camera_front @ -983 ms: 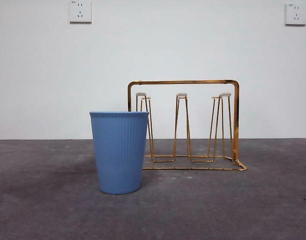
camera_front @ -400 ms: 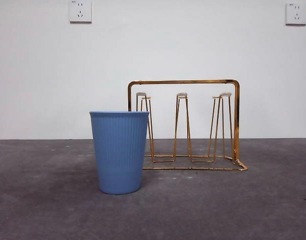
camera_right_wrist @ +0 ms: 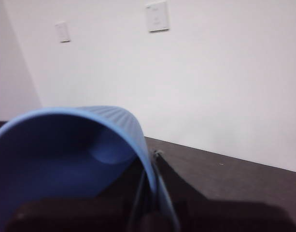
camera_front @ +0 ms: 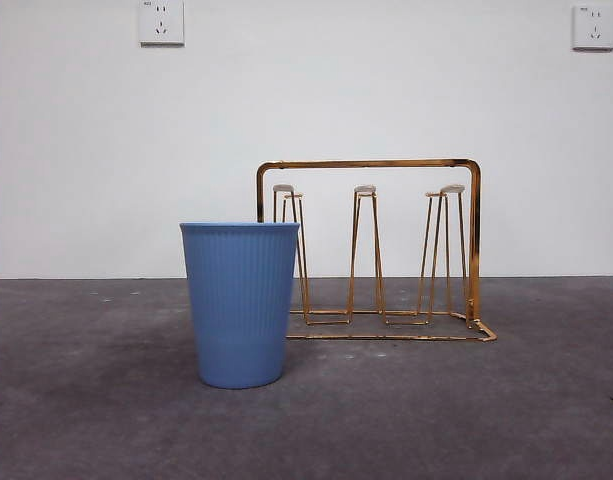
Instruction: Pick up cup 1,put cup 1 in the cup rack,pick up cup 2,put cup 2 in the cup rack
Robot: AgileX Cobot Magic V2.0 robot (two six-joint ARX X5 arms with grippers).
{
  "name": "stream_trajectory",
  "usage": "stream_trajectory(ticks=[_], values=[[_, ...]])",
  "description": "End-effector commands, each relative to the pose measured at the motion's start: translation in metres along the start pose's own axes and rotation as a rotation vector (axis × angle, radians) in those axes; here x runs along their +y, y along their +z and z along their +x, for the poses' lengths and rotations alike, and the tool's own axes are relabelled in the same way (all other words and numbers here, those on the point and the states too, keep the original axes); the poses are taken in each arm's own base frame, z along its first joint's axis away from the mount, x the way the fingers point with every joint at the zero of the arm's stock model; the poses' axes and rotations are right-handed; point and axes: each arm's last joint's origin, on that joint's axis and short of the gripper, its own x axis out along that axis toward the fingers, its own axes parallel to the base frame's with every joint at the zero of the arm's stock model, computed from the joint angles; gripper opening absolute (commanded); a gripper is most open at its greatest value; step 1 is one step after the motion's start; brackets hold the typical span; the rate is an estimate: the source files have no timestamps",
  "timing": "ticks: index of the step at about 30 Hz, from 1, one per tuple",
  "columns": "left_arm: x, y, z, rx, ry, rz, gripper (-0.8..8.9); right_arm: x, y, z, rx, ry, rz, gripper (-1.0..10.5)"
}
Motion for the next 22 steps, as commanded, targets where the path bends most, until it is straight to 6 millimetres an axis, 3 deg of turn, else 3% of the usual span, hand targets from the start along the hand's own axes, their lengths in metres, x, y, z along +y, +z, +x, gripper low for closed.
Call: stream_trajectory(ticks=[1,10,14,20,22], values=[[0.0,-0.001,0.001,-0.002,-0.014,0.0,6.59,0.007,-0.002,0.008,-0.005,0.018,-0.012,-0.1],[-0.001,0.0,0.001,-0.005,-0.021,0.002,6.42,0.017,-0.011,0.026,0.041,-0.01,-0.046,-0.1],[-0.001,0.0,0.001,-0.006,-0.021,0.004,4.61,0.017,-0.012,0.027,0.047,-0.021,-0.047,-0.1],[0.0,0.001,0.001,-0.008,-0.019,0.006,4.25,0.016,-0.017,0.027,0.093,-0.024,-0.047,-0.1],[0.0,0.001,0.001,-0.007,-0.019,0.01,3.39,0.016,-0.02,0.027,0.125,-0.025,-0.063,-0.1]])
